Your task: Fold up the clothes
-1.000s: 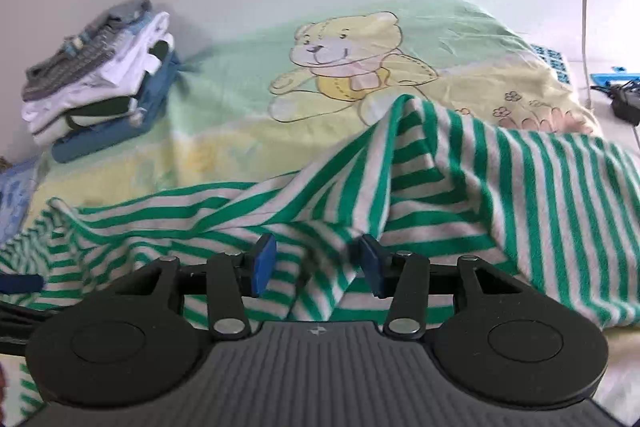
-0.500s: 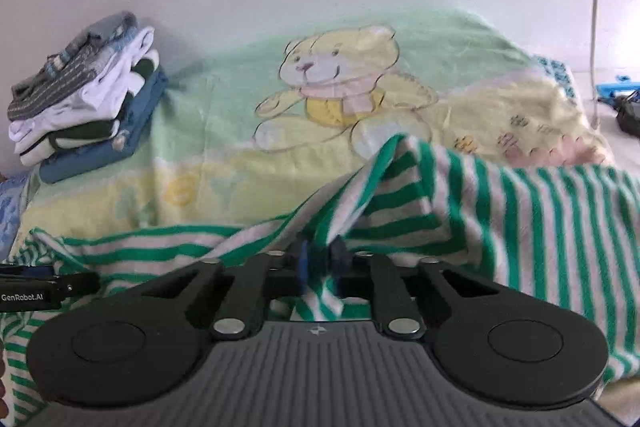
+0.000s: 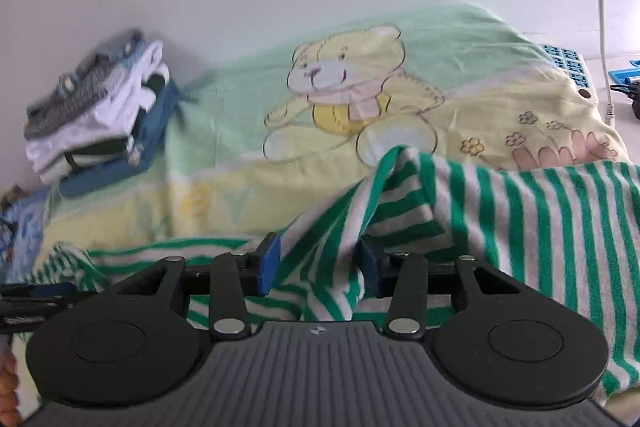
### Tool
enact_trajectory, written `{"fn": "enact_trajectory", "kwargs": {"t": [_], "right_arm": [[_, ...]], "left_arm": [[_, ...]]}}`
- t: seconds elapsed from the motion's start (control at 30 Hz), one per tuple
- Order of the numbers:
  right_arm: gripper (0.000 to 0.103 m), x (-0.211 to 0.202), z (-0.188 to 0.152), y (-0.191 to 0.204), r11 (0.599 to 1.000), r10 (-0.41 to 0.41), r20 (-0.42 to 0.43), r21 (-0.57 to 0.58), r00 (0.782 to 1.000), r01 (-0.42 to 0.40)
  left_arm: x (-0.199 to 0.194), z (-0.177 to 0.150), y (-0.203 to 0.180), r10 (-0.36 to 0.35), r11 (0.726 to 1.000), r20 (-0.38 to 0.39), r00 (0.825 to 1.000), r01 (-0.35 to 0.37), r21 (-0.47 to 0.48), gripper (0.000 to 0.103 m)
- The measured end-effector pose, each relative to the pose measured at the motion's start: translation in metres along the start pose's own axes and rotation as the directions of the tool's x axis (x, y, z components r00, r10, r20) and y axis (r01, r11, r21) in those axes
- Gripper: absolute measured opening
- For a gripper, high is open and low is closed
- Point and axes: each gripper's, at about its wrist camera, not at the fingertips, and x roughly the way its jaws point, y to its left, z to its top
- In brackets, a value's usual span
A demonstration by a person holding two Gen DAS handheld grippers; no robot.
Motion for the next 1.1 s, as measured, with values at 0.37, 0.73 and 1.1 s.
{"fn": "enact_trajectory", "kwargs": {"t": [0.37, 0.73, 1.1], "right_arm": [[0.006, -0.005, 0.006, 0.009, 0.996, -0.05, 0.095, -0.071, 0.994, 0.057], [0.006, 0.038, 0.019, 0.009, 0.989, -0.093, 0.117, -0.103, 0.989, 0.105], [0.036, -0.045, -0.021, 0.009, 0.99, 0.067, 0.039, -0.124, 0.997, -0.062]], "left_arm": [[0.014, 0.021, -0.009, -0.002, 1.0, 0.065, 0.998, 0.003, -0.013, 0.007], [0.035, 0.04, -0.011, 0.054, 0.998, 0.095, 0.994, -0.058, 0.04, 0.008], [-0.033, -0.005, 0.007, -0.037, 0.994, 0.078, 0.996, 0.029, 0.101, 0.045]]}}
